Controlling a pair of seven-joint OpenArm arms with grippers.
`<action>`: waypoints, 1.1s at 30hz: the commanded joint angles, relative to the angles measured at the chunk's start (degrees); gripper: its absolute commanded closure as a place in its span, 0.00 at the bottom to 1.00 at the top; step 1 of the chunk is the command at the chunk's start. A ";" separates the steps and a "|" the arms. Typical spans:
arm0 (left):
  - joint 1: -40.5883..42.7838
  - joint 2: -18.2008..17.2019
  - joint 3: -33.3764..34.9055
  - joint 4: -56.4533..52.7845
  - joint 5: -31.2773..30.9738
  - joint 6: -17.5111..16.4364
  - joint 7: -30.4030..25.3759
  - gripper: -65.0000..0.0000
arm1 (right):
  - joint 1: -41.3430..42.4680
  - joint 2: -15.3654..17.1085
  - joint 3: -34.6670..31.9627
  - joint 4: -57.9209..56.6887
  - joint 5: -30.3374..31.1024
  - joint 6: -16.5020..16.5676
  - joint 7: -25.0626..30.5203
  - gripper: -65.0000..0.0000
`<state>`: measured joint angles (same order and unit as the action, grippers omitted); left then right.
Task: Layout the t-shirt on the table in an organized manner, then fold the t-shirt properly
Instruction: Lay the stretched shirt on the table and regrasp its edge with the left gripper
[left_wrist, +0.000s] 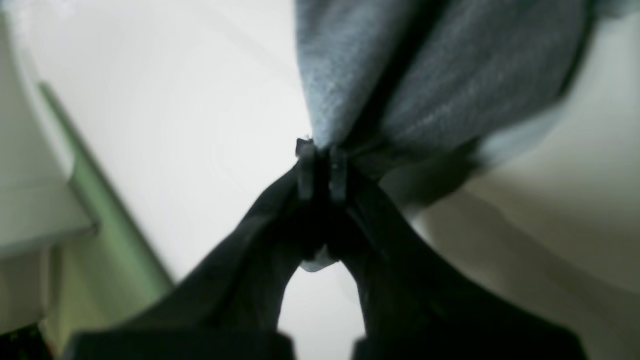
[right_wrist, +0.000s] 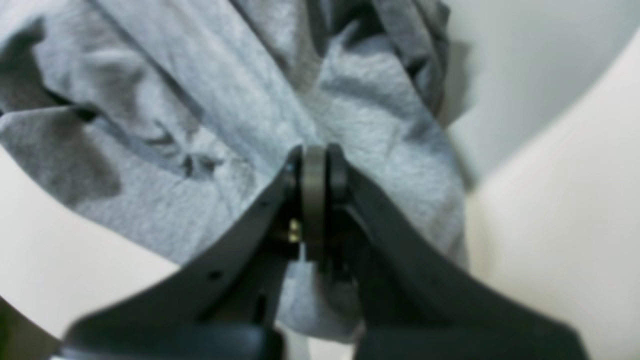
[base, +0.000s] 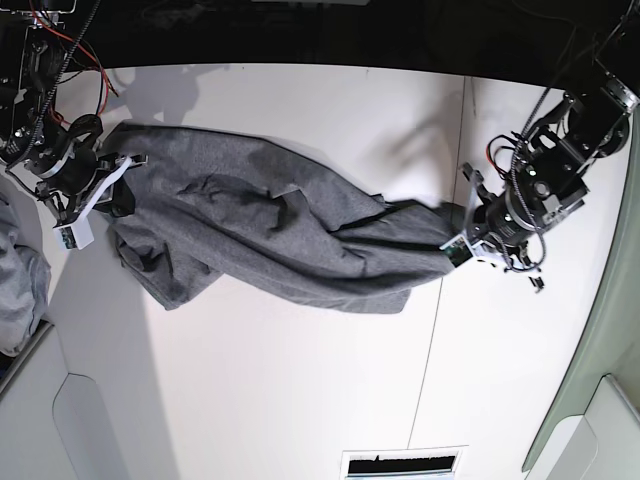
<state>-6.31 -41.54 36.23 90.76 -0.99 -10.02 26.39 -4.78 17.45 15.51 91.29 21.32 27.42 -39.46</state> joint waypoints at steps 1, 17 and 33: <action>-1.03 -1.90 -1.46 1.20 0.39 0.07 -1.44 1.00 | 0.85 1.92 0.39 1.07 0.09 0.02 2.21 1.00; -8.02 -7.67 -3.58 7.06 -9.64 -5.66 -2.05 0.60 | 6.99 5.62 0.37 1.07 3.76 -0.22 0.44 0.62; 11.98 2.36 -5.99 13.49 -22.56 -8.76 3.04 0.60 | -0.76 5.40 16.24 1.03 7.48 -1.14 -4.87 0.60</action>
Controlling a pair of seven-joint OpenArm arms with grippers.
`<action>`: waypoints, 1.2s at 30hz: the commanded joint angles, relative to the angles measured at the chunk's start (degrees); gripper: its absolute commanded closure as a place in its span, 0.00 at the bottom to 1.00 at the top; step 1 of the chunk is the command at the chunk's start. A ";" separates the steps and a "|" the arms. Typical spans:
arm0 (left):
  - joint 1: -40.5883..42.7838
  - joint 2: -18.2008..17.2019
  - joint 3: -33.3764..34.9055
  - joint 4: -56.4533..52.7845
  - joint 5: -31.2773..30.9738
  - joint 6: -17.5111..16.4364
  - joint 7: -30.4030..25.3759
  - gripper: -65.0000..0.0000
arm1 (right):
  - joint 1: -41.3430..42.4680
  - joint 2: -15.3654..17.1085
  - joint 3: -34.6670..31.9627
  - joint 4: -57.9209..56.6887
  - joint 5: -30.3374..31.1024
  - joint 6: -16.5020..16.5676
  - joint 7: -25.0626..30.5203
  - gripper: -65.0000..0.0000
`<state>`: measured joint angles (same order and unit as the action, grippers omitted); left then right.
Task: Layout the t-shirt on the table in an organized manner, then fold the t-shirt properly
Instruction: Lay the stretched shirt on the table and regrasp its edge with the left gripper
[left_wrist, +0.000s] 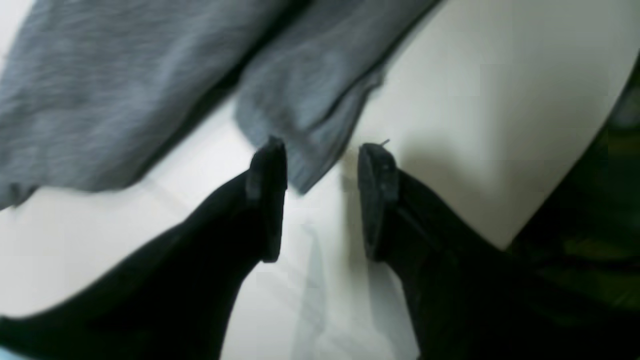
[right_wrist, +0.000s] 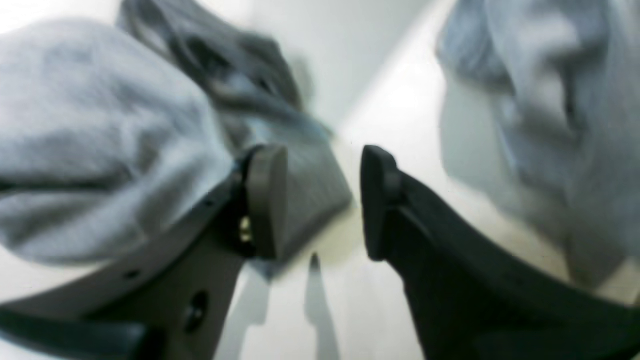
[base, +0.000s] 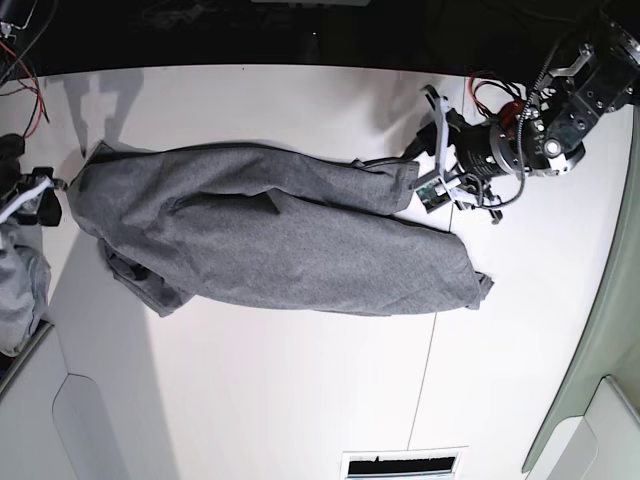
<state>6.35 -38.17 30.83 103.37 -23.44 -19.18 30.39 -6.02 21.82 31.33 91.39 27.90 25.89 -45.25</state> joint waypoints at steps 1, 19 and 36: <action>0.31 0.74 -1.90 0.87 -0.11 0.74 -0.79 0.60 | -0.96 1.03 0.94 0.90 1.07 0.79 1.29 0.56; 4.94 20.20 -20.20 -13.27 -2.91 -0.11 0.57 0.60 | -2.99 0.90 1.11 -17.00 4.76 3.08 7.85 0.43; 4.20 20.72 -28.65 -12.02 -3.30 -1.44 1.14 0.60 | -1.75 -2.82 -3.54 -18.10 5.51 3.89 9.49 0.43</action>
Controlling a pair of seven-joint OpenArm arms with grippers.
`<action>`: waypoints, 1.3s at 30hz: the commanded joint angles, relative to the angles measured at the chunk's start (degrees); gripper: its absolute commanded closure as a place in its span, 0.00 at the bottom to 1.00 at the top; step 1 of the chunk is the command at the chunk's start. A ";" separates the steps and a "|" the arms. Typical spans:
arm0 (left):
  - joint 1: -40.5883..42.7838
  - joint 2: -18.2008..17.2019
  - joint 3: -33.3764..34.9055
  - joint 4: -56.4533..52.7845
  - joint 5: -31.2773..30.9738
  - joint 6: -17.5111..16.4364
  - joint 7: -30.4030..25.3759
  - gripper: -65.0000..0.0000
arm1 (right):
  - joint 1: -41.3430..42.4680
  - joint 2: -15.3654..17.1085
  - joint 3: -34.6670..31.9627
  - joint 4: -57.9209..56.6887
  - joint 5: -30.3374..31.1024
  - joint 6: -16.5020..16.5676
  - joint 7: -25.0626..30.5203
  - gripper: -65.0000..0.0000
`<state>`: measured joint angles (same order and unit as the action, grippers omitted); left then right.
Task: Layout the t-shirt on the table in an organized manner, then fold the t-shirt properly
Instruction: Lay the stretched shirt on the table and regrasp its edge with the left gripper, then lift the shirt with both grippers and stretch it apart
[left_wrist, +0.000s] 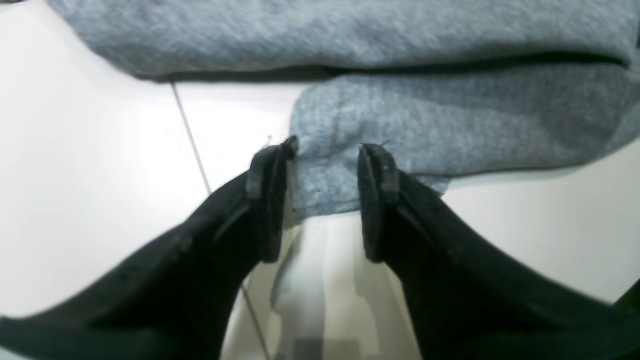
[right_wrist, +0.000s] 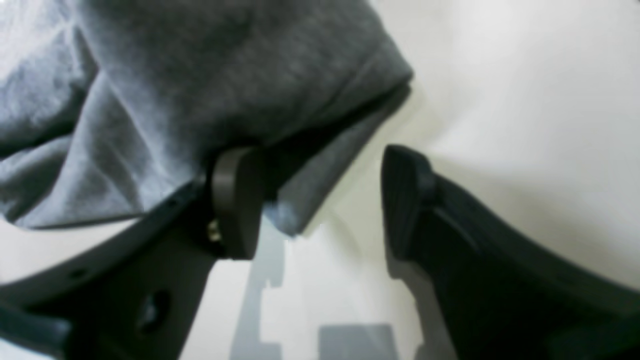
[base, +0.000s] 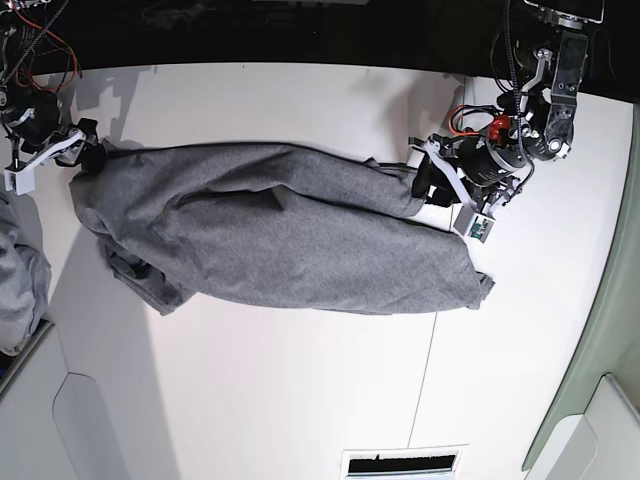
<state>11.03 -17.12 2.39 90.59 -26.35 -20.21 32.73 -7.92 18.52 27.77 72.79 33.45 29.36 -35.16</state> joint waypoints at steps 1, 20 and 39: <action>-0.48 -0.33 -0.22 0.44 -0.39 -0.39 -2.05 0.60 | 0.35 0.22 -0.31 0.50 -0.11 0.42 -0.63 0.43; -0.55 0.31 3.45 -8.24 1.27 -13.84 -5.92 0.79 | 4.72 -0.90 -5.55 0.70 -4.96 0.68 -0.72 1.00; -1.95 -9.92 -12.04 4.24 -15.58 -15.41 4.35 1.00 | 4.70 10.73 -3.63 12.92 -4.55 1.49 -2.10 1.00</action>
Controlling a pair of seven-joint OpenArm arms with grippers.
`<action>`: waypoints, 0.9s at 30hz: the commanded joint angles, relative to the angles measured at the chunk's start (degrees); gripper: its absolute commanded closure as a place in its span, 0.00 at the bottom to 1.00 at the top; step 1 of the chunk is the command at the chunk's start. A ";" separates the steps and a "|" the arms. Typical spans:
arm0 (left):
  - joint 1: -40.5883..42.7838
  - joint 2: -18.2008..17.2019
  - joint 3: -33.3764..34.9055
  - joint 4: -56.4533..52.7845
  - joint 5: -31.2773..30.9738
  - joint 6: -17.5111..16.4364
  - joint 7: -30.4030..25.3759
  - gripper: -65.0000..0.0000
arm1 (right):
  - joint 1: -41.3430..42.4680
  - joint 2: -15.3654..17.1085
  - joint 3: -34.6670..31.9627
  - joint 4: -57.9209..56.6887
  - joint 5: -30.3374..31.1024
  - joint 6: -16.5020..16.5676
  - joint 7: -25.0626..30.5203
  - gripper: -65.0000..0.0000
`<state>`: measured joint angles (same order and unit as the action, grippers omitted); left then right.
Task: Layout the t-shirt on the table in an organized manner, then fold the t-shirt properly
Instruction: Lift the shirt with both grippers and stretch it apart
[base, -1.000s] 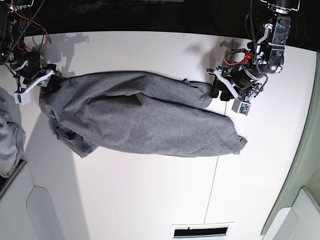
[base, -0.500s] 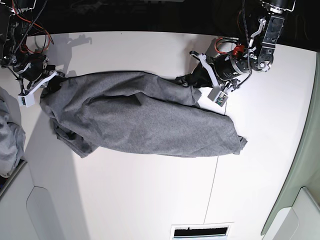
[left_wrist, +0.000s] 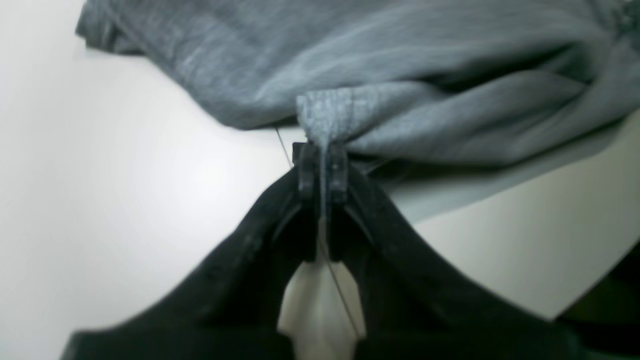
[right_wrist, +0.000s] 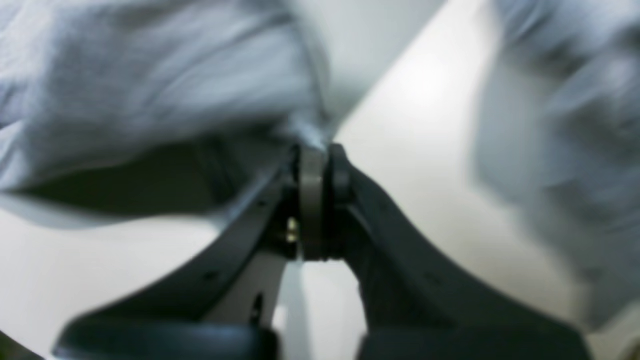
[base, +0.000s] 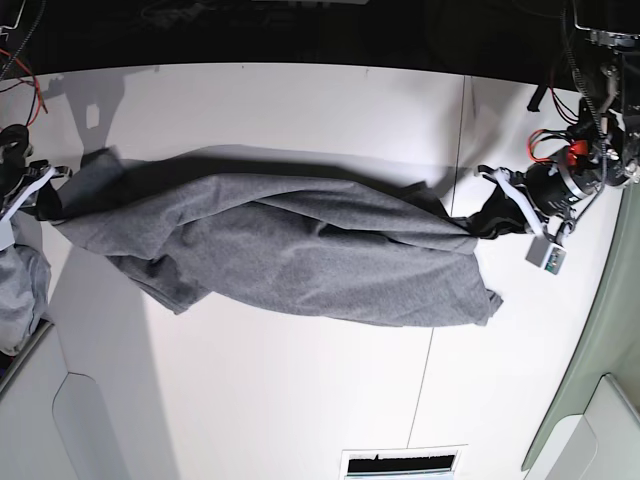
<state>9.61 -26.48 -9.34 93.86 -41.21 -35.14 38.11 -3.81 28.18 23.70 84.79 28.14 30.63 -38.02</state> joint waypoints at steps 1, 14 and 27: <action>-0.31 -2.10 -0.83 2.47 -2.29 -0.74 -0.68 1.00 | 0.59 2.19 0.46 1.97 1.33 0.20 0.28 1.00; 8.00 -10.05 -8.72 23.85 -11.28 -0.46 9.07 1.00 | -0.85 6.25 6.16 7.10 9.09 0.26 -8.15 1.00; 24.44 -10.01 -19.17 29.40 -24.87 -4.86 17.90 1.00 | -12.04 5.40 10.78 7.13 12.17 1.31 -8.70 1.00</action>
<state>34.02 -35.57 -27.94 122.72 -65.28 -39.72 56.99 -16.10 32.25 33.82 91.07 39.66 31.94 -47.81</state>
